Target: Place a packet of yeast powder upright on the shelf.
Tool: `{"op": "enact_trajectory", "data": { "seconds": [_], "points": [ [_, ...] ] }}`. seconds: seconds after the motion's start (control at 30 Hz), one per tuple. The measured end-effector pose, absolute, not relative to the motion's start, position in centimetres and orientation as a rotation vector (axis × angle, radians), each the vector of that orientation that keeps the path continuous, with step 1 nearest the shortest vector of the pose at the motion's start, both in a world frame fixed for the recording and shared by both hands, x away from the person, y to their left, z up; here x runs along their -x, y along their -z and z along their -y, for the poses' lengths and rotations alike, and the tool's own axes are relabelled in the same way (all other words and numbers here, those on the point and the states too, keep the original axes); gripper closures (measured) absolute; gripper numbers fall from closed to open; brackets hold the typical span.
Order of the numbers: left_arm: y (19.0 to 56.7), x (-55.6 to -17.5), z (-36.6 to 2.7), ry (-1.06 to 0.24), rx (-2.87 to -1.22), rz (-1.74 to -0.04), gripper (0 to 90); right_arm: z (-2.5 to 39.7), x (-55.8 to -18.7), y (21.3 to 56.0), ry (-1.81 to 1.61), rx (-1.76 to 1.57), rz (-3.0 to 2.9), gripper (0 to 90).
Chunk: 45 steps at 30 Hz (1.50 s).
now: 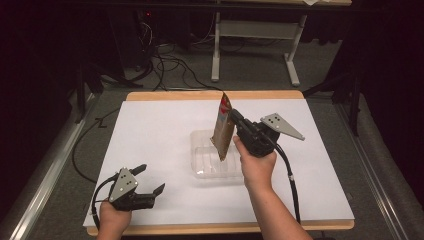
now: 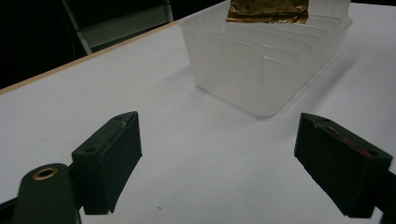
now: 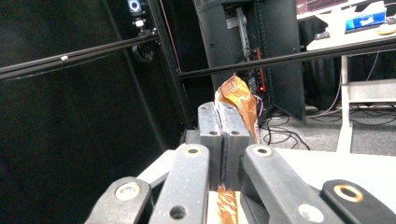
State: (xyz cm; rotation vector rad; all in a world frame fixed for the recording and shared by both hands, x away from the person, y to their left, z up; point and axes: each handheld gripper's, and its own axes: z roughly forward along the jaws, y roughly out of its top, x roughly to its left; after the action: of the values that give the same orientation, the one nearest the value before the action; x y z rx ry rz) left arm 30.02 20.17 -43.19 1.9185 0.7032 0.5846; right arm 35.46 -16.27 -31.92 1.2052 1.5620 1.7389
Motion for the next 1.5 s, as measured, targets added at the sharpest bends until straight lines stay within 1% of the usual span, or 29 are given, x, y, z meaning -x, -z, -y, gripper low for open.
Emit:
{"op": "enact_trajectory", "data": {
  "seconds": [0.33,0.77,0.93,1.3,1.5],
  "points": [
    [43.2,-30.0,-20.2,-0.58,-1.916,-0.704,15.3,15.3,-36.4,32.9,-1.709,-1.228,-1.569,90.0],
    [43.2,-30.0,-20.2,-0.579,-1.914,-0.703,15.3,13.9,-36.7,34.1,-1.715,-1.239,-1.612,90.0],
    [43.2,-30.0,-20.3,-0.579,-1.913,-0.705,15.3,13.2,-36.9,35.1,-1.7,-1.248,-1.646,90.0],
    [43.2,-30.0,-20.4,-0.579,-1.91,-0.71,15.3,13.2,-36.9,37.6,-1.654,-1.266,-1.713,90.0],
    [43.3,-30.1,-20.4,-0.579,-1.914,-0.709,15.3,13.5,-36.2,38.2,-1.655,-1.239,-1.729,89.2]
  ]
}}
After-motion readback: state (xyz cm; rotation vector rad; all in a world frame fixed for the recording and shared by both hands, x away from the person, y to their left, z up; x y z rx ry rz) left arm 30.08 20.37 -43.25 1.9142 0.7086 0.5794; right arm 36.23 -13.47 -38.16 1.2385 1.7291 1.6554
